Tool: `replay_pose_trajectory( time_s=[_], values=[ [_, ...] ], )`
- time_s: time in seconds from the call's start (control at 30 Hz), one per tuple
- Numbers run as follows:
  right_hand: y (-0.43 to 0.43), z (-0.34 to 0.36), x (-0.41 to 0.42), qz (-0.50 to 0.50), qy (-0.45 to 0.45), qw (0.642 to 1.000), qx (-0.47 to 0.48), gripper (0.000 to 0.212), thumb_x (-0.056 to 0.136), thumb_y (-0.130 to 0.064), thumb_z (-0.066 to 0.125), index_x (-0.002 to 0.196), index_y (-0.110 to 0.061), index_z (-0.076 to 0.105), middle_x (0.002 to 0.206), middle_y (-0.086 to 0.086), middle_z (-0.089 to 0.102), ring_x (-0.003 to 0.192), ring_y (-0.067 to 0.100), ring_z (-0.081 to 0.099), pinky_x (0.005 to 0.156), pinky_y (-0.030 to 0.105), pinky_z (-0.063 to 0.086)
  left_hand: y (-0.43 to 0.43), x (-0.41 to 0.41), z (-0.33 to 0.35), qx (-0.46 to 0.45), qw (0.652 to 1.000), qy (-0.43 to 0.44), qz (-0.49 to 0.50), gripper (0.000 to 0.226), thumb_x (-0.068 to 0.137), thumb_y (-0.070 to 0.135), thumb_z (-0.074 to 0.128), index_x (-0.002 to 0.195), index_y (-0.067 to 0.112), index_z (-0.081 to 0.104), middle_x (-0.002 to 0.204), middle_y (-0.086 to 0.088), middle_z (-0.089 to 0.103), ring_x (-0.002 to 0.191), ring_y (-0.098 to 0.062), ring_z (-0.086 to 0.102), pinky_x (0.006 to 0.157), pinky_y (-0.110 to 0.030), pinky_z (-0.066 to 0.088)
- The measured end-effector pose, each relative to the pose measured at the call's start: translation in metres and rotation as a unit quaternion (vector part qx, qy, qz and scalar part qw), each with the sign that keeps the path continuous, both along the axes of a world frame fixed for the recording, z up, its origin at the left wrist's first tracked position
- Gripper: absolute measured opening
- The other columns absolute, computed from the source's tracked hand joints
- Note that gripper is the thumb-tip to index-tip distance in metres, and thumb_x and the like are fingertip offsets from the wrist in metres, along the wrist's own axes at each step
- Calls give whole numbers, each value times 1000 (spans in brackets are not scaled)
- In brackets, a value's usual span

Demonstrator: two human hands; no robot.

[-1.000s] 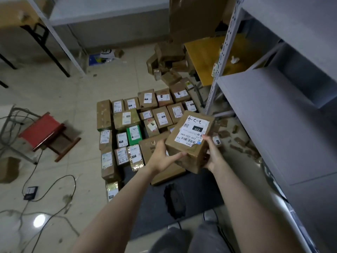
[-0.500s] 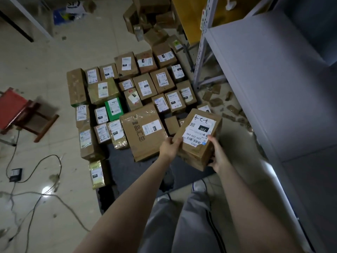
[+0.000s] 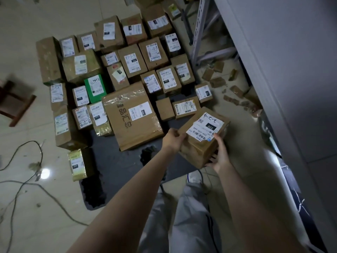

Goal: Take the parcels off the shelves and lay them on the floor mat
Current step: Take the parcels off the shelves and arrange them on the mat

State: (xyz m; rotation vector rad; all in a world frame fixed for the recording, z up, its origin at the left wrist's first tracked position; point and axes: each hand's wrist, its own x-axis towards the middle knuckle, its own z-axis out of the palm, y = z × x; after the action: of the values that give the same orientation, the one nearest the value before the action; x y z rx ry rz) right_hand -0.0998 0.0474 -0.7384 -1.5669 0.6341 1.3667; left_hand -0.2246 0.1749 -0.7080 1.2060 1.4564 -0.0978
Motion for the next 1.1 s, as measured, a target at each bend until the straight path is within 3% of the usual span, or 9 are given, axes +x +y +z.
replay_pose_trajectory(
  time_s=[0.2, 0.3, 0.47, 0.67, 0.77, 0.9, 1.0, 1.1],
  values=[
    [12, -40, 4, 11, 6, 1000, 13, 62, 56, -66, 79, 102, -30, 60, 107, 6, 66, 100, 27, 61, 74, 46, 53, 8, 3, -38, 18, 1000, 14, -14, 53, 92, 34, 65, 134, 8, 48, 127, -11, 60, 114, -29, 58, 93, -38, 50],
    [21, -51, 7, 9, 8, 999, 41, 47, 69, -60, 78, 103, -33, 60, 111, 5, 67, 104, 26, 61, 82, 49, 52, 18, 8, -50, 43, 999, 23, -4, 49, 92, 28, 66, 133, 8, 48, 125, -11, 60, 112, -28, 59, 85, -34, 48],
    [34, -73, 16, -11, 14, 997, 72, 71, 69, -52, 79, 130, -27, 52, 124, 10, 62, 116, 31, 57, 102, 63, 43, 42, 21, -70, 83, 996, 10, -20, 45, 92, 22, 66, 131, 7, 50, 123, -10, 62, 112, -27, 59, 87, -31, 46],
    [38, -113, 18, -74, 67, 987, 124, 79, 66, -43, 81, 137, -22, 52, 132, 17, 57, 120, 36, 55, 84, 62, 51, 69, 33, -101, 94, 993, -8, -66, 43, 93, 23, 65, 133, 14, 52, 117, -1, 62, 96, -14, 55, 75, -21, 40],
    [54, -132, 8, -59, 112, 985, 121, 59, 74, -44, 75, 126, -21, 60, 130, 20, 58, 115, 39, 59, 94, 64, 49, 75, 36, -123, 99, 984, 26, -143, 42, 93, 9, 58, 134, 11, 50, 128, -9, 62, 109, -23, 59, 74, -17, 37],
    [82, -142, -10, 71, 91, 992, 58, 17, 93, -37, 65, 104, -25, 62, 118, 11, 54, 101, 30, 61, 90, 51, 53, 66, 29, -147, 57, 970, 93, -218, 63, 93, 10, 59, 150, 12, 32, 143, -15, 50, 128, -33, 51, 98, -34, 43],
    [96, -148, -12, 145, 36, 989, 10, 27, 94, -36, 65, 114, -19, 60, 103, -1, 58, 98, 20, 59, 86, 43, 55, 58, 19, -160, 43, 962, 113, -244, 68, 93, 9, 56, 154, 13, 24, 147, -16, 46, 133, -33, 47, 104, -33, 39],
    [105, -156, 3, 165, -29, 986, -23, 55, 92, -35, 68, 140, -18, 48, 134, 6, 54, 113, 20, 48, 95, 46, 51, 59, 13, -169, 47, 963, 117, -239, 67, 93, 14, 58, 153, 11, 27, 143, -16, 51, 131, -34, 48, 101, -31, 38]
  ],
)
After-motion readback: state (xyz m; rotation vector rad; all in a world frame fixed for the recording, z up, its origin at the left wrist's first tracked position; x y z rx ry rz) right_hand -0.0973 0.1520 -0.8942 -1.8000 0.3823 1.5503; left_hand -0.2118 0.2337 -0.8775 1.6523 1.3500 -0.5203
